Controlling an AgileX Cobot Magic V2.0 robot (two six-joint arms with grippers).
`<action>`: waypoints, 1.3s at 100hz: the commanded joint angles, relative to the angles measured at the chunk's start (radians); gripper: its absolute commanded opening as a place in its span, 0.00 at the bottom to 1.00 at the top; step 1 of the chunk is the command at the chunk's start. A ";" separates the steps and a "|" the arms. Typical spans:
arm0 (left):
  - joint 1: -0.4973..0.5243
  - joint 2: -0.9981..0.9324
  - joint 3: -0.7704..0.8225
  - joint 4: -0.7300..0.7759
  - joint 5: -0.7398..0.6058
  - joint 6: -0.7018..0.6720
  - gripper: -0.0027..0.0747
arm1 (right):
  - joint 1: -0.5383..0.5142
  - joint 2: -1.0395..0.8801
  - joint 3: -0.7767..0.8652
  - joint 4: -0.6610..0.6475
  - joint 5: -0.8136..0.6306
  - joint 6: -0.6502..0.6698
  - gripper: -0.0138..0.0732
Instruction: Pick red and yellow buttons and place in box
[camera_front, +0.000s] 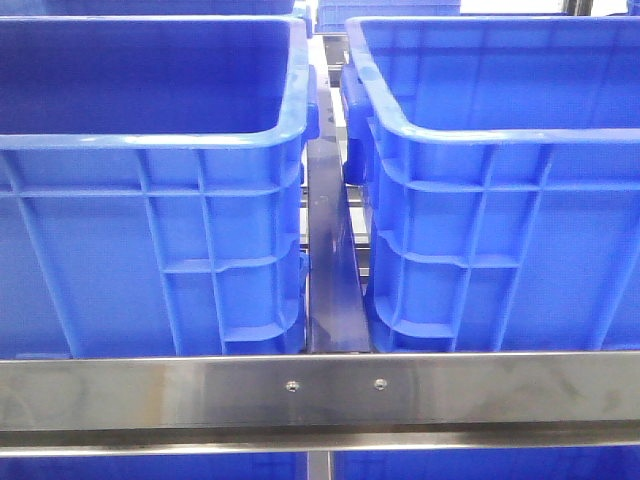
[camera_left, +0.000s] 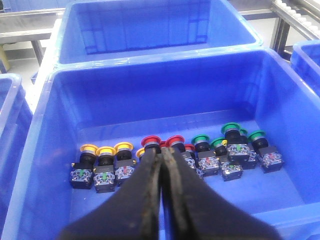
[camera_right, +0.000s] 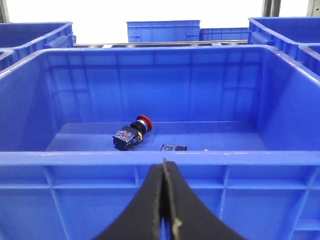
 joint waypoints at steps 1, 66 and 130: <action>0.002 0.010 -0.024 0.000 -0.086 -0.010 0.01 | -0.006 -0.021 0.000 0.000 -0.084 -0.001 0.08; 0.062 -0.110 0.181 0.021 -0.282 -0.010 0.01 | -0.006 -0.021 0.000 0.000 -0.084 -0.001 0.08; 0.116 -0.458 0.676 0.058 -0.425 -0.010 0.01 | -0.006 -0.021 0.000 0.000 -0.084 -0.001 0.08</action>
